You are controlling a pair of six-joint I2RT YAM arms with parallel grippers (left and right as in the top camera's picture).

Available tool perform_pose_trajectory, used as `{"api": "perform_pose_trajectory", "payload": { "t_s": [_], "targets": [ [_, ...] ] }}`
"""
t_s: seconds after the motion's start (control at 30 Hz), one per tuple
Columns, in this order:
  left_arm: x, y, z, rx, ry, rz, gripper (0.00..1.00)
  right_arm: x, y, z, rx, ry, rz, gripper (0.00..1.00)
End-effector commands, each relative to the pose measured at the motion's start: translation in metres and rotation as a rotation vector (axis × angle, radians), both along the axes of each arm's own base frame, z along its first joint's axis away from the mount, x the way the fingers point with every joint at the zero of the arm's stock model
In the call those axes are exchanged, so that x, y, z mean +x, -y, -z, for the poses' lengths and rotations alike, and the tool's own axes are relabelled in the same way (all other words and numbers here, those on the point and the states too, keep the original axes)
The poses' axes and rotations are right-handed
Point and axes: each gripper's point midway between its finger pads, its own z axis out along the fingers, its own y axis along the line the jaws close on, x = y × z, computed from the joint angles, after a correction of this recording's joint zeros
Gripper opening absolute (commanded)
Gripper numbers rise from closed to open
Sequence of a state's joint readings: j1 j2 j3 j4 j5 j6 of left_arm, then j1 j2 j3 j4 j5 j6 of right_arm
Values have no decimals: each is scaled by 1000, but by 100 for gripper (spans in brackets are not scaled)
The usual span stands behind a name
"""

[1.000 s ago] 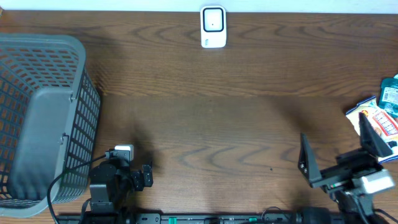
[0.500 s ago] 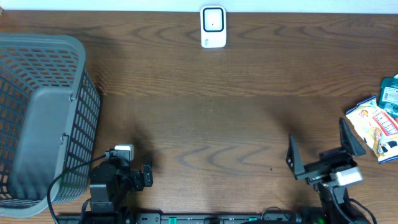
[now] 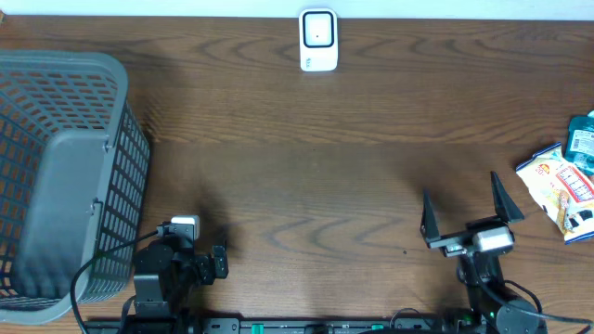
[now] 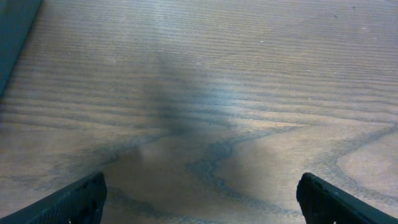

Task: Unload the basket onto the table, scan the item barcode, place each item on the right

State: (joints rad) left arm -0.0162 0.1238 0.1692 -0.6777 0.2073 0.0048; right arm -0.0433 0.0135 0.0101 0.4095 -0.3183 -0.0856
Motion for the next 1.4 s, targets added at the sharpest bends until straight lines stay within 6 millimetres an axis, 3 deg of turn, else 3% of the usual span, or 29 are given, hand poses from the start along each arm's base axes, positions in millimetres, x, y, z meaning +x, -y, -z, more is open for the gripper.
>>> {"api": "perform_pose_trajectory", "payload": {
  "t_s": [0.0, 0.33, 0.57, 1.37],
  "targets": [
    [-2, 0, 4, 7, -14, 8, 98, 5, 10, 7, -17, -19, 78, 99],
    [-2, 0, 4, 7, -14, 8, 98, 24, 31, 80, 9, -331, 190, 99],
    [-2, 0, 4, 7, -14, 8, 98, 25, 35, 111, 5, -460, 216, 99],
    [-2, 0, 4, 7, -14, 8, 98, 25, 33, 112, 15, -463, 206, 99]
  ]
}}
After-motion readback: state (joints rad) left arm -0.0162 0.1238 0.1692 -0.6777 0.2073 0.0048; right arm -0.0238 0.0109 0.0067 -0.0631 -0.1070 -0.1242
